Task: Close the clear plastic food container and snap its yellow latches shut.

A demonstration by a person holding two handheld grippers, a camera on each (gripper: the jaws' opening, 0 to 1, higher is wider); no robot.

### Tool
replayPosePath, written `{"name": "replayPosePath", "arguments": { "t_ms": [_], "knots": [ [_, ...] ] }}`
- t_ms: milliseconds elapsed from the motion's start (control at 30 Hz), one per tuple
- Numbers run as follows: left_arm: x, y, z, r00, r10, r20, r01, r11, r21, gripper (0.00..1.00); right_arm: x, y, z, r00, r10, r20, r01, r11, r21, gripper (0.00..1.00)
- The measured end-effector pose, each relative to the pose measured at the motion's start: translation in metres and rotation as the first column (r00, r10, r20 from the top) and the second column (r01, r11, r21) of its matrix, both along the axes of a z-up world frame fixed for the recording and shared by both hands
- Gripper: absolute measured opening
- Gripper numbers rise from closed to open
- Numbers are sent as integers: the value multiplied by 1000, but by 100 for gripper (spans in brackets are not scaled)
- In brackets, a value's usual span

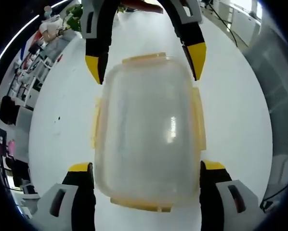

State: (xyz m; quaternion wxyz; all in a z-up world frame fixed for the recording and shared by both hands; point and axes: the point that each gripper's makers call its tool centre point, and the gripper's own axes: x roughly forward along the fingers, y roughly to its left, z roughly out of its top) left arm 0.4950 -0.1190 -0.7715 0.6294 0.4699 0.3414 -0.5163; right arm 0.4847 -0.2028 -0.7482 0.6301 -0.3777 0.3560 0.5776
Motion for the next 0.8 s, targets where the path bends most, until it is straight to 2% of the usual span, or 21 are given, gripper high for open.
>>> {"name": "replayPosePath", "arguments": {
  "t_ms": [233,333,500,800],
  "knots": [
    [-1,-2,8,1000,25,4,-25,999,-33,93,2,-4,8,999,-30,13,29,999,25,80],
    [-1,-2,10,998,55,-4,-55,997,-57,92,-2,-7,8,1000,-21,20,21,1000,15,80],
    [-2,1,14,998,61,11,-60,996,-59,92,-8,-14,9,999,-27,28,27,1000,10,79],
    [-3,2,26,994,110,16,-108,990,-91,92,-23,-26,11,998,-63,23,62,998,9,78]
  ]
}}
